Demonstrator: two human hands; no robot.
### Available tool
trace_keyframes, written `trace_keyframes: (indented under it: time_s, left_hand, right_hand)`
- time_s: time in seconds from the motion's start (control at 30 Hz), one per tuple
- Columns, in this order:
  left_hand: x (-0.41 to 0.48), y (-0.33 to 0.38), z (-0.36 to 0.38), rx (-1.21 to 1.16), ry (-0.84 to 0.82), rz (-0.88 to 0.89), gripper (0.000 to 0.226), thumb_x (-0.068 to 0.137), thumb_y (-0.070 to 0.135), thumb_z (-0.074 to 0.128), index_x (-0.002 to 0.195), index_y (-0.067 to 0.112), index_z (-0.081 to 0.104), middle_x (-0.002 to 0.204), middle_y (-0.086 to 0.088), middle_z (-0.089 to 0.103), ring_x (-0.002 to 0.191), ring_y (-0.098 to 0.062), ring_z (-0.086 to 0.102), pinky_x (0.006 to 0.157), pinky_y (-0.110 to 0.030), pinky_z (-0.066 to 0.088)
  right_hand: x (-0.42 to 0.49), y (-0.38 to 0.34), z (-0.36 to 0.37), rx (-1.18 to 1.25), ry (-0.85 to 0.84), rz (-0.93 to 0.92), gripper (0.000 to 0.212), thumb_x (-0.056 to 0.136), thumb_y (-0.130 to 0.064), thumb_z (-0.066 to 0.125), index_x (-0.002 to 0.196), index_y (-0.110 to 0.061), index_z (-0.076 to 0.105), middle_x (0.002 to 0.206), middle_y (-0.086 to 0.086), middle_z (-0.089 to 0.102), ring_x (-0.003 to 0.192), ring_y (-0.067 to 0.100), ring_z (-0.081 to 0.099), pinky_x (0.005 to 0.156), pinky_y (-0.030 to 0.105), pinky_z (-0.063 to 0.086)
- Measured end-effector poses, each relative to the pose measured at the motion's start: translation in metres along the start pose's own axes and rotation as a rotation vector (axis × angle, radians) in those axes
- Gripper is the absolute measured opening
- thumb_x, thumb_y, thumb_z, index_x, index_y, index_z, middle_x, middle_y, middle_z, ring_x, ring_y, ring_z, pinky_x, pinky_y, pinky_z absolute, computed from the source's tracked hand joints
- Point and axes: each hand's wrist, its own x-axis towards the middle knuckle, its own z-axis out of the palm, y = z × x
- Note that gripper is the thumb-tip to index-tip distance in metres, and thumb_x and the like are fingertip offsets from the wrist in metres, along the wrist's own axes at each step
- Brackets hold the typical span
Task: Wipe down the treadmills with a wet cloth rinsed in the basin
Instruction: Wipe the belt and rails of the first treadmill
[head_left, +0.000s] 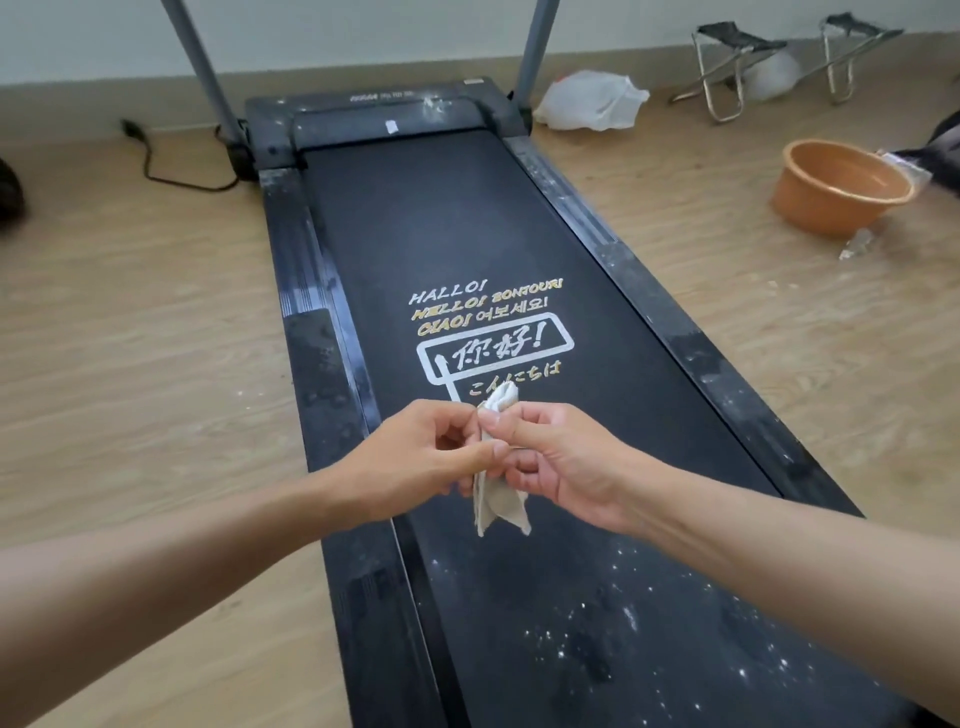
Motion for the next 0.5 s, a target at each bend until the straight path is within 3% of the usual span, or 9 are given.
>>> trace_keyframes:
  time_s: [0.07,0.2,0.37,0.5]
  left_hand:
    - [-0.003,-0.004,-0.003,0.012,0.013,-0.026,0.028,0.103,0.021,0.063,0.092,-0.004,0.067,0.080,-0.020,0.071,0.071,-0.016,0.064,0.069,-0.030,0.052]
    - [-0.006,-0.006,-0.010,-0.027,0.046,-0.040,0.029,0.102,0.016,0.060,0.075,0.016,0.069,0.082,-0.018,0.072,0.077,-0.019,0.066,0.076,-0.035,0.051]
    - [-0.006,-0.013,-0.016,-0.313,0.067,-0.074,0.021,0.088,0.023,0.062,0.073,0.009,0.057,0.083,-0.016,0.058,0.083,-0.028,0.058,0.078,-0.033,0.048]
    - [-0.004,-0.014,-0.016,-0.462,0.121,-0.101,0.022,0.085,0.022,0.055,0.067,0.015,0.046,0.076,-0.004,0.052,0.081,-0.020,0.056,0.080,-0.033,0.049]
  right_hand:
    - [0.004,0.002,0.004,0.002,0.012,0.010,0.034,0.097,-0.034,0.075,0.113,-0.007,0.061,0.091,0.018,0.073,0.075,0.019,0.071,0.069,0.022,0.051]
    - [0.014,0.002,0.009,0.061,0.024,0.028,0.032,0.094,-0.034,0.078,0.105,-0.009,0.062,0.090,0.011,0.070,0.071,0.014,0.067,0.064,0.020,0.053]
    - [0.015,-0.003,0.012,0.085,-0.026,0.044,0.028,0.087,-0.035,0.079,0.099,-0.013,0.065,0.090,0.004,0.071,0.071,0.011,0.066,0.065,0.020,0.052]
    - [0.015,-0.005,0.008,0.065,-0.036,0.041,0.026,0.089,-0.036,0.077,0.101,-0.014,0.069,0.093,0.004,0.071,0.074,0.009,0.066,0.066,0.020,0.051]
